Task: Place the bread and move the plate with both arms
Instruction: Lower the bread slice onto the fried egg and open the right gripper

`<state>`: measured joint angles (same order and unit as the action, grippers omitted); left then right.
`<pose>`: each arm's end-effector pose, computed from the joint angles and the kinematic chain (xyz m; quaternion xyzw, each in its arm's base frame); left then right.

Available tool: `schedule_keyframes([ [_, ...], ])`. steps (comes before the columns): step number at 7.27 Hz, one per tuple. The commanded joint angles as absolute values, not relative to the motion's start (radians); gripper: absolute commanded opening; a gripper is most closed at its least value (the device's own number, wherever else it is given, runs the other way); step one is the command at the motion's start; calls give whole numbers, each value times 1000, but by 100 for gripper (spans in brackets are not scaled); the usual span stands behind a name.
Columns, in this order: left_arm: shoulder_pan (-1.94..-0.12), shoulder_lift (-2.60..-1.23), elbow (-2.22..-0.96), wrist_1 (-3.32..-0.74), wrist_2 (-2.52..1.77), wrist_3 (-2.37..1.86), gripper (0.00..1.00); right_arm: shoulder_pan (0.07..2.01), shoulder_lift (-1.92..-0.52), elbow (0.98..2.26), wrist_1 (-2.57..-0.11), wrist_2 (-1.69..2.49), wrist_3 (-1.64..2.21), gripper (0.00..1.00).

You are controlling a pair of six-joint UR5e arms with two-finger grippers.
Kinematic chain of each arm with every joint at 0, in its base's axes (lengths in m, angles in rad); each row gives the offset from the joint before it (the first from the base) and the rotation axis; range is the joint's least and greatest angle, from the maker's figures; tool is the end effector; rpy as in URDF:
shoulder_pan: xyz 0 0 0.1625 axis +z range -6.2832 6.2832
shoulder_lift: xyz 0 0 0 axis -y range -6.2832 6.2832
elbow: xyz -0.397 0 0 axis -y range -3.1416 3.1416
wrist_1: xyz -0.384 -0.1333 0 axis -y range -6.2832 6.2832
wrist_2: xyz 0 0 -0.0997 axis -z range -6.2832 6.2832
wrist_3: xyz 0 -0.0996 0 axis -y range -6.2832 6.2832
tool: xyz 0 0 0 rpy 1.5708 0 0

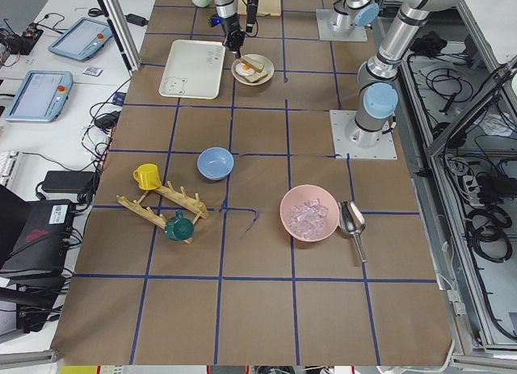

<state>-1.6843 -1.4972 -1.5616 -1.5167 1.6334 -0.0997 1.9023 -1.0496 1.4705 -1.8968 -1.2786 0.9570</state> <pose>-0.1790 -0.4484 0.5053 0.0047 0.9972 -0.0713 0.0238 0.3609 -0.5509 0.2455 0.3106 0.9382 0.1249 0.0881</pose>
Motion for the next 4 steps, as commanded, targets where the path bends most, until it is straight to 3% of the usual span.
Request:
schedule_keyframes([
  [1, -1684, -1497, -1562, -1517, 1634, -100, 100, 1902, -1057, 1468, -1924, -1281, 956, 57],
  [4, -1683, -1497, -1562, -1519, 1635, -100, 100, 1867, -1136, 1474, -1904, -1418, 777, 64],
])
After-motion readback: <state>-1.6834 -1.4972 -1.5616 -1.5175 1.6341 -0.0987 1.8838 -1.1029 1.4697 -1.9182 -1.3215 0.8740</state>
